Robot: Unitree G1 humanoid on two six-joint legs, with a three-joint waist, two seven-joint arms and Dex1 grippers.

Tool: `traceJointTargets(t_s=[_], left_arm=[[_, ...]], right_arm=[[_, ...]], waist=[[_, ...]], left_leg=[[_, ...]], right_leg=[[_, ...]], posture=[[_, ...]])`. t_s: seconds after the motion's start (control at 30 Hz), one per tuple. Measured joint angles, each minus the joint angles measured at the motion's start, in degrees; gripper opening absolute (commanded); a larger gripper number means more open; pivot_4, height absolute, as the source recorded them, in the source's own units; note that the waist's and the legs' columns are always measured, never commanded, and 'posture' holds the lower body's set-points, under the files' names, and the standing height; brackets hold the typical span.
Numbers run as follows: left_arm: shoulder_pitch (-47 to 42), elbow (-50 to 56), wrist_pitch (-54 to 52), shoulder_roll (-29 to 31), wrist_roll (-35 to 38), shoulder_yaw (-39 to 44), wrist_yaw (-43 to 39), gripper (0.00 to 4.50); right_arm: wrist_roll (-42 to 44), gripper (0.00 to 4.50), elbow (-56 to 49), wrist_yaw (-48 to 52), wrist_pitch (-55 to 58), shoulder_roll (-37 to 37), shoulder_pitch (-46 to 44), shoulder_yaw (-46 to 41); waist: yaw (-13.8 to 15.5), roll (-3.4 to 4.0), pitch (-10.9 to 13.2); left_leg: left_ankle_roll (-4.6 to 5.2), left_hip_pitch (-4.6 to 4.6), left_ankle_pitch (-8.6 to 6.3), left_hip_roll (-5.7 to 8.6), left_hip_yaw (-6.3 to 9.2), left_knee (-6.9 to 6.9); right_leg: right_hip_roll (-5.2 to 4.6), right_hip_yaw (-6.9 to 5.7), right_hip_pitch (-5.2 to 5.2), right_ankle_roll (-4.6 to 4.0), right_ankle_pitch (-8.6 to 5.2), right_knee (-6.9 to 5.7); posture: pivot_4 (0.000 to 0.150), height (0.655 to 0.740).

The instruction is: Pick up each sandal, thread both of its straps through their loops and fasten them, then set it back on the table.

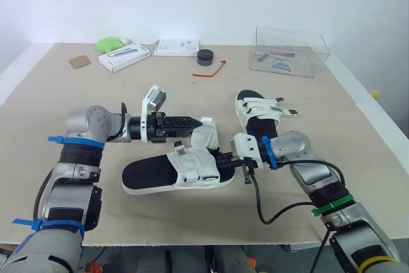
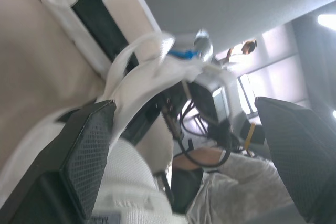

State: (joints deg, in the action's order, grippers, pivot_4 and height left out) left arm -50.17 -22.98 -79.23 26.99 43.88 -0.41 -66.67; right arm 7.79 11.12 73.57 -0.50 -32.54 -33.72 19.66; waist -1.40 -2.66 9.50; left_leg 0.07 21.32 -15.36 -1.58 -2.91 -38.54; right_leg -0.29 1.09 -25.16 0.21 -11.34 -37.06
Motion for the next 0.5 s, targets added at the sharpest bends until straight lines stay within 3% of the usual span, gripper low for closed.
traceJointTargets(t_s=[0.5], left_arm=[[3.67,10.97,1.95,2.84,0.19,-7.47,-3.49,4.39]], right_arm=[[-0.02,0.0,-0.26,0.06,0.19,-0.11,0.07,0.03]], waist=[[0.03,0.0,0.0]], left_leg=[[0.01,0.01,0.0,0.0,0.03,0.0]], right_leg=[[0.0,0.03,0.0,-0.02,-0.02,0.0]], posture=[[0.15,0.74]])
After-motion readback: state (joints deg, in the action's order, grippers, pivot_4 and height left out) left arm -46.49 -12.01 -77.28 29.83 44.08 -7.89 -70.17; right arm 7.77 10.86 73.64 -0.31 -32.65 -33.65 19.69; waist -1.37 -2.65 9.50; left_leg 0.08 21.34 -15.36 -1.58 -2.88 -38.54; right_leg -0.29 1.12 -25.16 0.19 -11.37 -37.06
